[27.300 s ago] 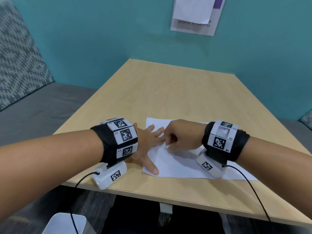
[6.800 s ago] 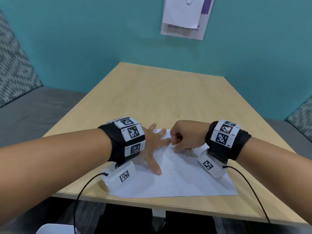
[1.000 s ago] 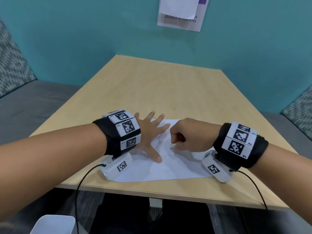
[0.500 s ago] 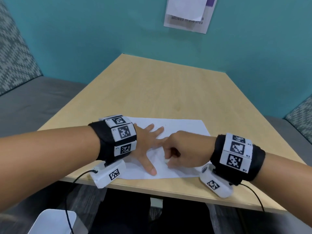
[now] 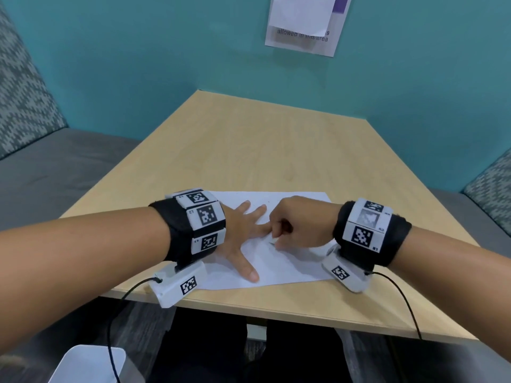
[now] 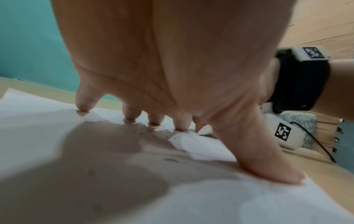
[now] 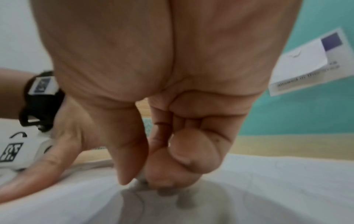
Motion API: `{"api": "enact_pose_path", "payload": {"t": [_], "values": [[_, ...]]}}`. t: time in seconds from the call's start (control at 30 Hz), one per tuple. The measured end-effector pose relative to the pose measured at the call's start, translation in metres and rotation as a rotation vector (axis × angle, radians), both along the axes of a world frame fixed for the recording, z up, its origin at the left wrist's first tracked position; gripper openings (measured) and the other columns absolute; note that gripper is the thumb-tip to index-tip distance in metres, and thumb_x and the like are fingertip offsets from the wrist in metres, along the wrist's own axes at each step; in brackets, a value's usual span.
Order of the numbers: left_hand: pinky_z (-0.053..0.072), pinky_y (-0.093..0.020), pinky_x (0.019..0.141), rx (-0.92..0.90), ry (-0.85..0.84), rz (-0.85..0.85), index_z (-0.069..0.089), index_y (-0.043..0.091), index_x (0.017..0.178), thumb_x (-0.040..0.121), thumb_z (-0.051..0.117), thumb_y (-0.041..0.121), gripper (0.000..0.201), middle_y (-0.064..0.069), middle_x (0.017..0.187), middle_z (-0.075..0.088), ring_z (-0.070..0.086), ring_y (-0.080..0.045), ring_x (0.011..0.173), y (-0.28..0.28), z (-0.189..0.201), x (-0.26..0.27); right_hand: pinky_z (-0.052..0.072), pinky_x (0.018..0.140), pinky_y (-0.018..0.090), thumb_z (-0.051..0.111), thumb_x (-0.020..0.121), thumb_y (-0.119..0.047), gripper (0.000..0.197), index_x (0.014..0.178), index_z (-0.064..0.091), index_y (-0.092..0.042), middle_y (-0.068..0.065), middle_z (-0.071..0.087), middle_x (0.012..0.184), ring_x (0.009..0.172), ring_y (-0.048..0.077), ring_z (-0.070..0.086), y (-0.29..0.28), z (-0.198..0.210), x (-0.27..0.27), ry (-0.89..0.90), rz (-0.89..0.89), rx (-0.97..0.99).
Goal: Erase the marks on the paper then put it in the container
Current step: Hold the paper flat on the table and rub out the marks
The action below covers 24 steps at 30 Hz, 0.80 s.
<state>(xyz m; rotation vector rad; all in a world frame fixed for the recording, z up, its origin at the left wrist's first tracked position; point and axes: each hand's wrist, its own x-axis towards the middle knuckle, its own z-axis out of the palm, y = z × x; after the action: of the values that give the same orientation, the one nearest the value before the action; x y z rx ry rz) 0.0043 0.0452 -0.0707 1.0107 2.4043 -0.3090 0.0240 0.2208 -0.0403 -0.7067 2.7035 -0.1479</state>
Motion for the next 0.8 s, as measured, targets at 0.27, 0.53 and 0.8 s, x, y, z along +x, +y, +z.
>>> {"api": "enact_pose_path", "payload": {"t": [0.27, 0.53, 0.8], "values": [[0.007, -0.074, 0.110, -0.016, 0.000, -0.005, -0.014, 0.049, 0.150, 0.074, 0.058, 0.079, 0.109, 0.002, 0.159, -0.032, -0.022, -0.031, 0.148, 0.000, 0.001, -0.001, 0.040, 0.066, 0.021, 0.072, 0.084, -0.026, 0.010, 0.087, 0.069, -0.017, -0.016, 0.056, 0.070, 0.063, 0.001, 0.051, 0.001, 0.001, -0.003, -0.008, 0.008, -0.016], [0.006, -0.074, 0.110, -0.011, -0.010, 0.004, -0.016, 0.052, 0.148, 0.072, 0.059, 0.080, 0.110, 0.002, 0.159, -0.032, -0.023, -0.030, 0.148, 0.000, -0.001, -0.003, 0.039, 0.064, 0.020, 0.072, 0.083, -0.026, 0.011, 0.088, 0.068, -0.016, -0.016, 0.056, 0.070, 0.063, 0.000, 0.050, 0.000, 0.000, 0.001, -0.031, 0.035, -0.013], [0.004, -0.074, 0.110, 0.009, -0.025, 0.008, -0.022, 0.052, 0.146, 0.070, 0.060, 0.080, 0.115, 0.002, 0.158, -0.033, -0.024, -0.030, 0.148, -0.001, 0.000, -0.003, 0.041, 0.059, 0.013, 0.072, 0.083, -0.025, 0.014, 0.088, 0.069, -0.013, -0.012, 0.060, 0.072, 0.062, 0.002, 0.052, 0.002, -0.001, 0.018, -0.113, 0.092, -0.049]]}}
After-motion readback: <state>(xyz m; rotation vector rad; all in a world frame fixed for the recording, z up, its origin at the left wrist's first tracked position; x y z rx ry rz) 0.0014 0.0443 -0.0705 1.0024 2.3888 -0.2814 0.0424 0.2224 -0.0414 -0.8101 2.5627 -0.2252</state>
